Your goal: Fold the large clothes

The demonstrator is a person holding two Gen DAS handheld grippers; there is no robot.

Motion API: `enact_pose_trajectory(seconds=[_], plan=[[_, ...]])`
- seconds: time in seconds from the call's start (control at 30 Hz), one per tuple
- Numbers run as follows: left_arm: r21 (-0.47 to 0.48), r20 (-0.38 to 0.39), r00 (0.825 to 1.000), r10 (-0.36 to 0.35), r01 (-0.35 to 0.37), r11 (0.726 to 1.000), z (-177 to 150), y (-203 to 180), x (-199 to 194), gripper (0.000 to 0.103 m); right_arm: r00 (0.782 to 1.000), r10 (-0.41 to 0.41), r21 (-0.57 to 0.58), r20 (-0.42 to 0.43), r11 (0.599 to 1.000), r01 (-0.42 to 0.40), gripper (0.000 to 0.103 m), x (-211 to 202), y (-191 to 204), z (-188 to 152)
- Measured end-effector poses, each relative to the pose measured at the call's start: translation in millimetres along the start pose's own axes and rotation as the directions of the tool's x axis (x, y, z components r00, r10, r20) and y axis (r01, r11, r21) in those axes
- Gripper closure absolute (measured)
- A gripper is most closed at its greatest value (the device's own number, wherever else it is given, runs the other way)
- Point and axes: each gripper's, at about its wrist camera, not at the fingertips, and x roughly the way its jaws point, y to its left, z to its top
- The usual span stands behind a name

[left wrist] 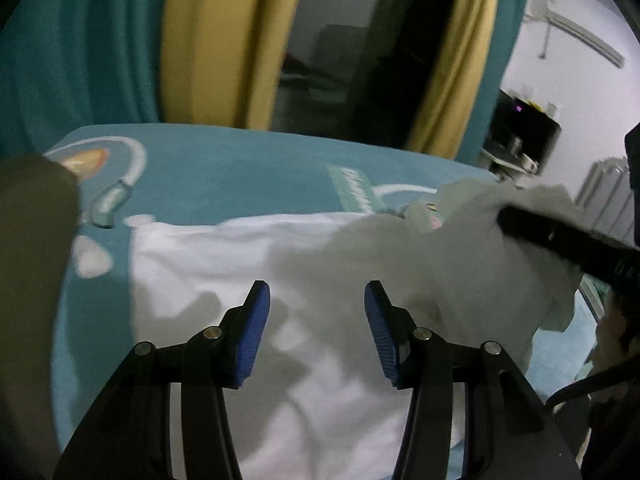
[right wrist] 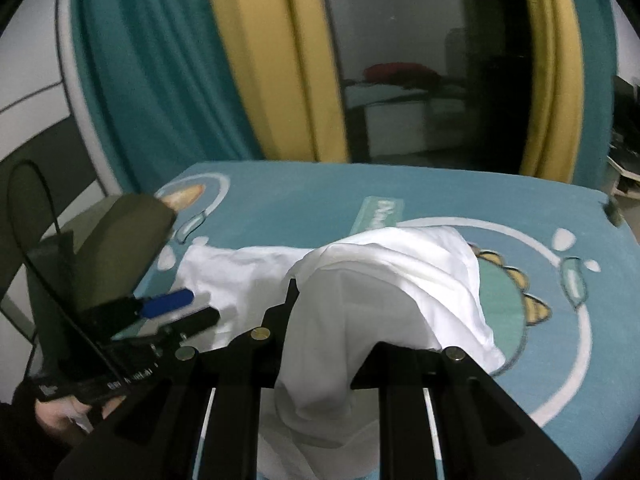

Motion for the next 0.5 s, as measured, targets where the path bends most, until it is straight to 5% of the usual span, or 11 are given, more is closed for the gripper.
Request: enact_pose_trajectory(seconds=[0.27,0.5], plan=[[-0.077,-0.001,0.998,0.058,-0.058,0.995,-7,47,-13,0.051,0.984,0.128,-0.048,-0.125,0.990,-0.135,0.086,51,48,-8],[-0.128,0.011,0.994,0.111,-0.108,0.986,-16,79,-39,0.051,0.935,0.258,-0.053,-0.245,0.959,-0.278,0.083,88,93,-21]])
